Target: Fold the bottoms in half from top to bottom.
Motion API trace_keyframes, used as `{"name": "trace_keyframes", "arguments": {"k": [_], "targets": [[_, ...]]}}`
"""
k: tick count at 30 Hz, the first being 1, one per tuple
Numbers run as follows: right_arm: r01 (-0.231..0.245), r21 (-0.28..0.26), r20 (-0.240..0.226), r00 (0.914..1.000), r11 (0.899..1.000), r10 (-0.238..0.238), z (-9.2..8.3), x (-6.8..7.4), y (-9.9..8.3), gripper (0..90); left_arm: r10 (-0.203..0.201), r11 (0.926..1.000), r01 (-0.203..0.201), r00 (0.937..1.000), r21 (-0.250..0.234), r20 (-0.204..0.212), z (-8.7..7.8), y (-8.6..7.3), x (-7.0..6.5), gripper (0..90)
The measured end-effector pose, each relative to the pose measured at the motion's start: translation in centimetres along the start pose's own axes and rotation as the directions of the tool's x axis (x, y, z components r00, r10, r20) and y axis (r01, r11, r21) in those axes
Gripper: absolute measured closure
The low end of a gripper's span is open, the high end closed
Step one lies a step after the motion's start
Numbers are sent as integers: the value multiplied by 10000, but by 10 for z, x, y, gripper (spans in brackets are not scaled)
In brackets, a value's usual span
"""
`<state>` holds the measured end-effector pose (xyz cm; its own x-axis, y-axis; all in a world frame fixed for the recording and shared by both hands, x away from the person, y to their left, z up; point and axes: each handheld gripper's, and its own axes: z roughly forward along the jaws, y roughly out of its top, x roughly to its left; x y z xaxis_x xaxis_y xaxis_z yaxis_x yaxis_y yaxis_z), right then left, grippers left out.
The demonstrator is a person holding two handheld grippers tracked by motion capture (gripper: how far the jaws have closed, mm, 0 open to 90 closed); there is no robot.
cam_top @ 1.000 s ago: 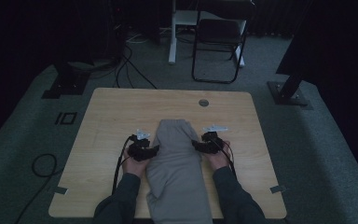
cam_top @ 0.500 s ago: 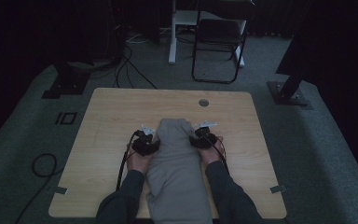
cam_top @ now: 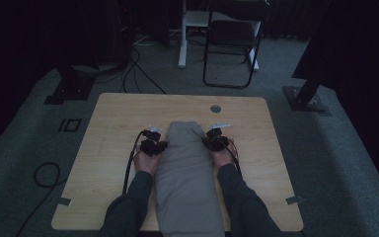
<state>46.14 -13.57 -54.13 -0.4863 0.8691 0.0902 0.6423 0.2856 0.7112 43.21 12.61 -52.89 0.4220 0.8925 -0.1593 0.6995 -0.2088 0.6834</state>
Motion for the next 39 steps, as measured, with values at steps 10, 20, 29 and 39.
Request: {"name": "trace_keyframes", "arguments": {"k": [10, 20, 29, 39], "targets": [[147, -1426, 228, 9997, 9897, -115, -37, -6, 50, 880, 284, 9908, -300, 9995, -1317, -139, -30, 51, -2, 874], [572, -1678, -322, 9975, 9842, -634, -71, 2, 38, 879, 808, 9856, -711, 9950, -1535, 580, -61, 33, -18, 873], [1513, -1388, -1099, 9798, 9787, -1670, -114, 25, -19, 878, 1389, 9815, -1187, 9814, -1503, 1323, -98, -24, -42, 872], [1893, 183, -2088, 9610, 9817, -1814, -111, 47, -94, 875, 1731, 9825, -1809, 9749, 452, 1398, -82, -112, -69, 870]]}}
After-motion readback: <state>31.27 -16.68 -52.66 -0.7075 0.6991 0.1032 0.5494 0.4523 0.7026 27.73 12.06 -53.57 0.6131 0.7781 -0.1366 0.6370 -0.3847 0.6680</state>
